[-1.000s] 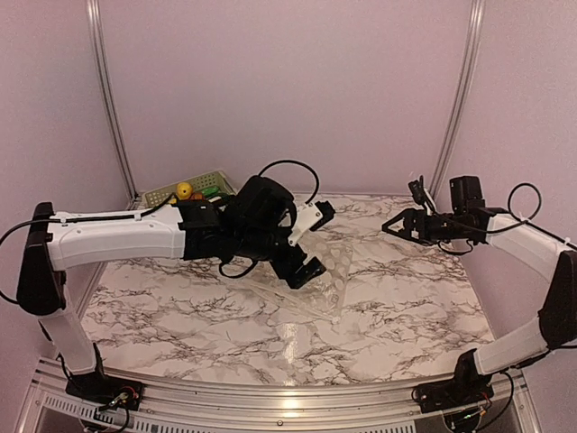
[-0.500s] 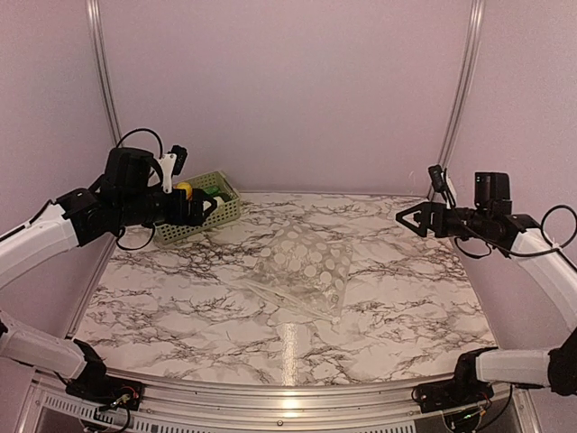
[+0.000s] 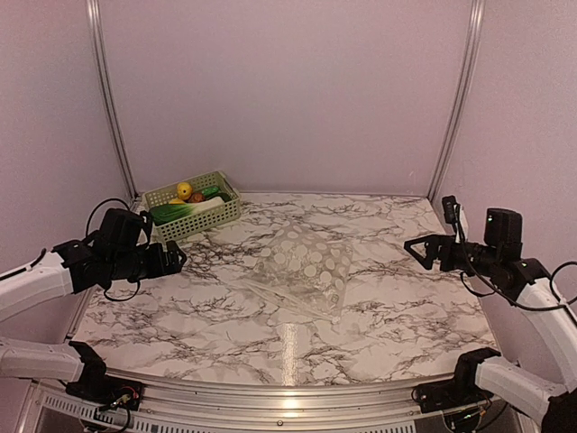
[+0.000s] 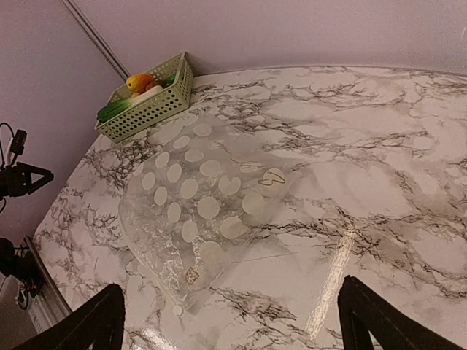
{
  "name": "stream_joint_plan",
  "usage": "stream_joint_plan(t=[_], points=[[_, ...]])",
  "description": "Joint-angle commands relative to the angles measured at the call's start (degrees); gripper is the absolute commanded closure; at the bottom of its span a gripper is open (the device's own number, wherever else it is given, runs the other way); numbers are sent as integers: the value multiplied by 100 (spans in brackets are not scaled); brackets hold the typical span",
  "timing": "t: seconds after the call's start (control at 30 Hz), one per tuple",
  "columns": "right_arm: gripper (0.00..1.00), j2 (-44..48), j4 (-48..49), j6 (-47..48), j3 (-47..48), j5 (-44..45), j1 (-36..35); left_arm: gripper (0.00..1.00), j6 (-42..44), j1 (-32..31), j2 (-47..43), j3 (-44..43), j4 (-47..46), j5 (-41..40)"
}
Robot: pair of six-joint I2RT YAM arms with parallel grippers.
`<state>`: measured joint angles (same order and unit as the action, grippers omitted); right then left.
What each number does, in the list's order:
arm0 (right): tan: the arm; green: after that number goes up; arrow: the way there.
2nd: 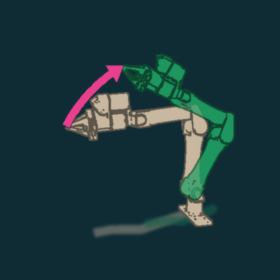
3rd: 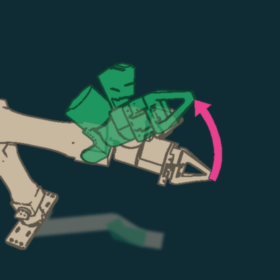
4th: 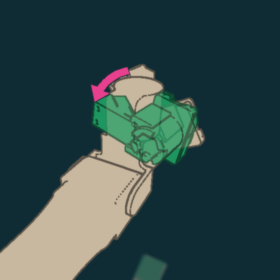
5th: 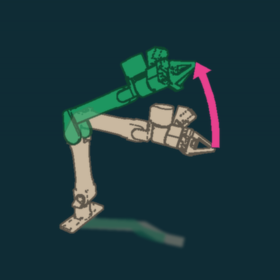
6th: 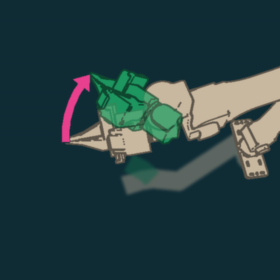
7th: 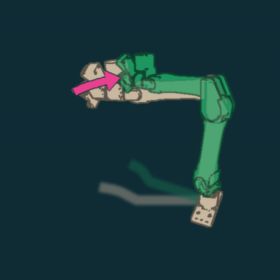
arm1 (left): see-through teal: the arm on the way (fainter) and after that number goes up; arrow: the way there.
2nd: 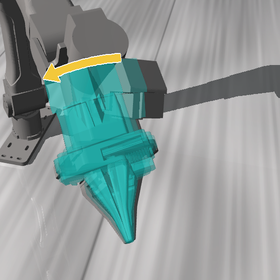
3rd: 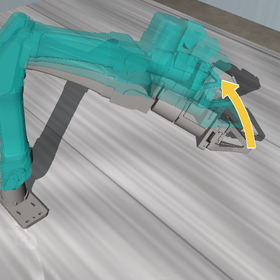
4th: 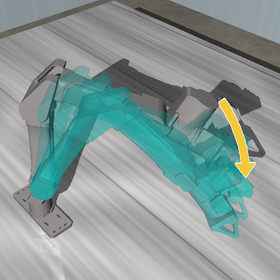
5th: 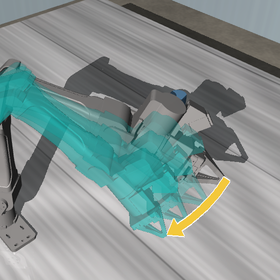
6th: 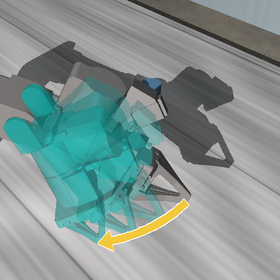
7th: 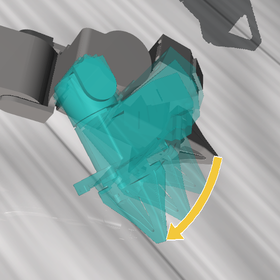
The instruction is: Open the zip-top bag and remove the fake food
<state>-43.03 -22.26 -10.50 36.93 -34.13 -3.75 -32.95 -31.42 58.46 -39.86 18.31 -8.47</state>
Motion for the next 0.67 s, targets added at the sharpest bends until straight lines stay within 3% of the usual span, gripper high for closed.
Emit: stream_joint_plan(t=[0.0, 0.63], points=[[1, 72, 230, -114, 15, 220, -91, 1, -314, 31, -203, 192, -82, -321], [1, 335, 994, -581, -650, 470, -565, 1, 48, 127, -161, 139, -152, -486]])
